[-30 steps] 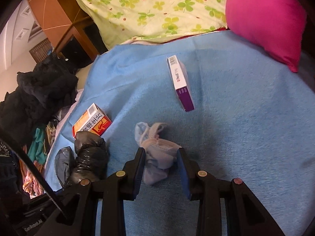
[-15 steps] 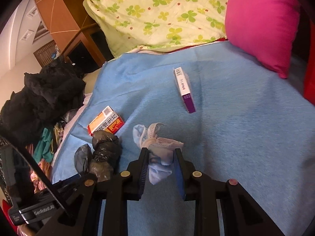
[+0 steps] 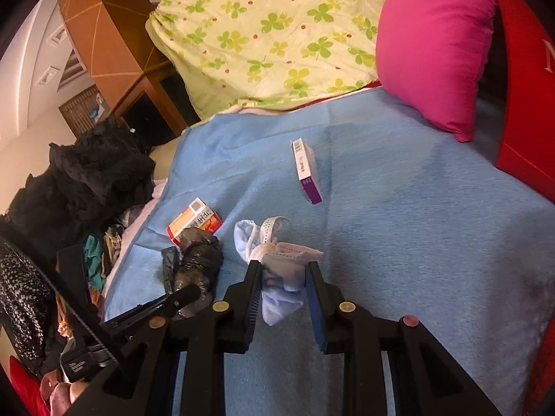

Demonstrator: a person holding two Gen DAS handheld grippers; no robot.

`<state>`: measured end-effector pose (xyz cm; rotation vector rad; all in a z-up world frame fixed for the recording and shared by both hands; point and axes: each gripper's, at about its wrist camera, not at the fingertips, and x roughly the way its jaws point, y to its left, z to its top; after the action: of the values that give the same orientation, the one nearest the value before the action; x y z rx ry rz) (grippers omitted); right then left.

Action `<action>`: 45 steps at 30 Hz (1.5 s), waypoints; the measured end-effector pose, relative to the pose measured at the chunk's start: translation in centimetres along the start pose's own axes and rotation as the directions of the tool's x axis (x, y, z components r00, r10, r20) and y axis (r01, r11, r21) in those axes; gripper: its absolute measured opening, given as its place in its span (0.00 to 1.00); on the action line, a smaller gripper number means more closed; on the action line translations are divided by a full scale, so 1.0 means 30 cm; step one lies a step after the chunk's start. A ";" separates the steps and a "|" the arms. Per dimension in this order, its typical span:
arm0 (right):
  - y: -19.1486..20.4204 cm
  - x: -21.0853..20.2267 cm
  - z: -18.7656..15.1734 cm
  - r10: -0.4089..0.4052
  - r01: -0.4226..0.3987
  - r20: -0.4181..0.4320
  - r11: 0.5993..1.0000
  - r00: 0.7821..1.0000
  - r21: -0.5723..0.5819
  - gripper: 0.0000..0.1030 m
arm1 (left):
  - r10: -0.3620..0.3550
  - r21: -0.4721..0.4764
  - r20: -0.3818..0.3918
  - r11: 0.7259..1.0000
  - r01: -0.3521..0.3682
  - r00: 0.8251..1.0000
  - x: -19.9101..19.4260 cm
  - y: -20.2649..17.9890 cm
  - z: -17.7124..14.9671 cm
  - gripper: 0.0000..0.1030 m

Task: Collect trash
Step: 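Lift the black plastic bag with the left tool while the right tool lifts the face mask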

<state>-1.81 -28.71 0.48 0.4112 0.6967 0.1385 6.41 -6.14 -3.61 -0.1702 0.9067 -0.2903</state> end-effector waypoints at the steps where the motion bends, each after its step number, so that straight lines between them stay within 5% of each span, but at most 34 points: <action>1: -0.002 -0.016 -0.001 0.003 -0.003 0.010 1.000 1.000 0.002 0.27 | -0.005 0.011 0.009 1.000 0.005 1.000 -0.012 -0.007 -0.004 0.19; 22: -0.041 -0.357 -0.117 0.008 -0.013 0.162 1.000 0.987 0.026 0.27 | 0.023 0.285 0.215 0.955 -0.085 0.976 -0.312 -0.236 -0.143 0.18; 45: -0.049 -0.458 -0.105 -0.055 0.067 0.249 0.997 0.967 -0.039 0.27 | 0.097 0.374 0.350 0.897 -0.234 0.932 -0.449 -0.396 -0.235 0.18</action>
<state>-14.33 -32.61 5.86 0.3536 0.4585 0.0439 -9.10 -13.28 5.36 0.2479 0.5117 -0.2757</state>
